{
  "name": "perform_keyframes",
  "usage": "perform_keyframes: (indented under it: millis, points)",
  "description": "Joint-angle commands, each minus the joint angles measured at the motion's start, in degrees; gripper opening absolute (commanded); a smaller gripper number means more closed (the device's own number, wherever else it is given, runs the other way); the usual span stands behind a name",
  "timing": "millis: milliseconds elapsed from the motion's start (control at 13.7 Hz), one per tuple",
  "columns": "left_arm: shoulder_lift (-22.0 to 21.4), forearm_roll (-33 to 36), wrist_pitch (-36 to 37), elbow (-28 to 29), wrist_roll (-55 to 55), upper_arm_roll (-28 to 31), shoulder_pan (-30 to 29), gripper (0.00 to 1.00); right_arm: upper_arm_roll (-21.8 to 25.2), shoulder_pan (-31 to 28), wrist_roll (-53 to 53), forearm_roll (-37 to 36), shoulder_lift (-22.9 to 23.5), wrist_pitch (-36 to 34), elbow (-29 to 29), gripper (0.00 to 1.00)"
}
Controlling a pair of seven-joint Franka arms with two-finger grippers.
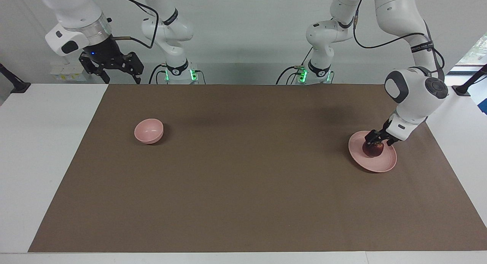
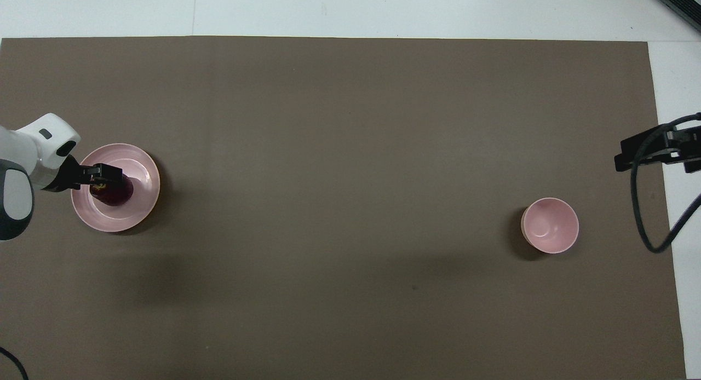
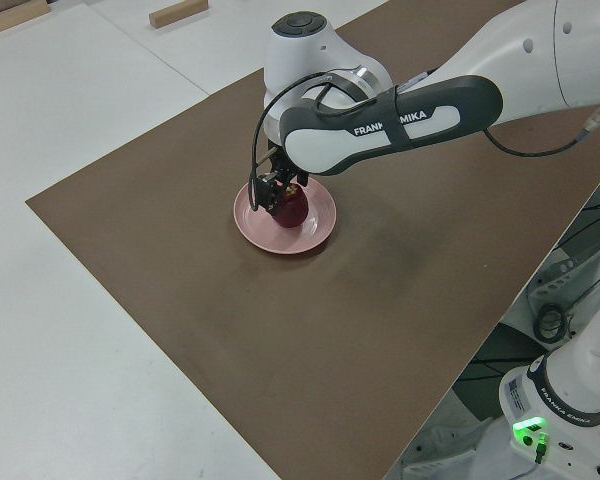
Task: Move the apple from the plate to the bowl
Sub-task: 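Lower the left gripper onto the apple on the pink plate and grasp it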
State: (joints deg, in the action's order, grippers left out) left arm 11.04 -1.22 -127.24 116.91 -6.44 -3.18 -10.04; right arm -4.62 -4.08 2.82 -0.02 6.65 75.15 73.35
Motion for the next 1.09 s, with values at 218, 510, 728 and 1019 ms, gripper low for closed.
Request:
perform_keyframes:
  millis: [218, 510, 728, 1019]
  points:
    - [-1.4, 0.5, -4.5, 4.0, 0.7, 0.3, 0.5, 1.0, 0.0, -0.7, -1.6, 1.2, -0.9, 0.2, 1.1, 1.0]
    - [-0.7, 0.5, -8.0, 4.9, 0.8, 0.3, 0.6, 1.0, 0.0, -0.7, -1.5, 1.2, -0.9, 0.2, 1.1, 1.0]
    - [-0.8, 0.5, -8.3, 5.3, 0.7, 0.4, 0.5, 1.0, 0.1, -0.7, -1.6, 1.2, -0.9, 0.2, 1.1, 1.0]
    - [-0.8, 0.5, -7.0, 5.3, 0.9, 0.3, 0.6, 0.0, 0.5, -2.3, -1.5, 1.0, -1.2, -0.2, 1.2, 1.0]
